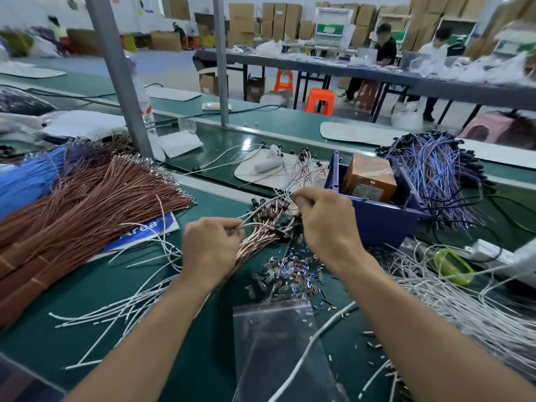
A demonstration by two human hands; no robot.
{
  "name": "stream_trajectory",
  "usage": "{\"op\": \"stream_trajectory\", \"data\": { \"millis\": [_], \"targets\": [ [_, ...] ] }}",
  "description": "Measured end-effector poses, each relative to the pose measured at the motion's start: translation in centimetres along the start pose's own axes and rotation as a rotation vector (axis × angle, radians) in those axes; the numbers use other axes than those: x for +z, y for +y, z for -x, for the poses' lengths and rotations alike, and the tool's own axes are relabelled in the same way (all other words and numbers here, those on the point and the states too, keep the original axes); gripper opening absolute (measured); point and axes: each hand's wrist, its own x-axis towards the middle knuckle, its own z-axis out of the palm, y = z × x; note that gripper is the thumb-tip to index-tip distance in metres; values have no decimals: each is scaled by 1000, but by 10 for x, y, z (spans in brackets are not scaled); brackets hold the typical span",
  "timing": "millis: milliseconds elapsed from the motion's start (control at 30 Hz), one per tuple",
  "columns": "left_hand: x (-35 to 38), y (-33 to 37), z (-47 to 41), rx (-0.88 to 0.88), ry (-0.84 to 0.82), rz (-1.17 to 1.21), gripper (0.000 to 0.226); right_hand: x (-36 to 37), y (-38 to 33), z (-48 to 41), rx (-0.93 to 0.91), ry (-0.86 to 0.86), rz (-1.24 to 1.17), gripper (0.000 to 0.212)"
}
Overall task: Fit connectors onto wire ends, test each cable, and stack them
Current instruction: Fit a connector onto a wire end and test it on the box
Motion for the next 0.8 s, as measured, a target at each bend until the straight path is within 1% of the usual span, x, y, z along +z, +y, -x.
{"op": "stream_trajectory", "data": {
  "millis": [67,100,133,200,233,300,367,433,467,533,567,633,667,700,767,800],
  "targets": [
    [-3,-4,1,-57,-31,-148,29,-11,-3,0,-7,16,-2,23],
    [-4,-5,2,-43,-35,-162,36,-16,-3,0,-8,-5,-12,23],
    [-4,-3,4,7,-32,-129,43,-21,-3,2,-5,-43,-37,24],
    [-4,7,9,153,-40,12,48,-29,-2,8,8,-121,-100,23],
    [-4,15,11,195,-63,98,46,-34,0,12,26,-142,-128,22],
    [-5,31,13,172,-191,335,33,-46,3,19,101,-148,-226,20],
    [-7,43,14,119,-357,584,23,-64,10,25,234,-85,-435,20],
    [-11,49,16,104,-453,708,16,-88,25,36,366,-25,-723,20],
    [-13,50,17,103,-473,744,14,-99,33,43,429,-13,-897,18],
    [-12,50,17,93,-491,757,14,-114,52,62,533,8,-1243,17],
    [-10,50,18,89,-493,731,15,-119,62,72,552,16,-1406,21],
    [-3,52,21,102,-499,671,16,-120,77,91,490,5,-1679,36],
    [2,55,24,119,-514,663,14,-118,81,97,453,5,-1730,42],
    [7,58,28,141,-537,663,13,-114,82,100,453,27,-1701,42],
    [18,68,36,197,-583,638,11,-107,79,98,532,108,-1489,32],
    [23,72,40,235,-597,591,11,-106,75,95,580,152,-1365,31]
  ]
}}
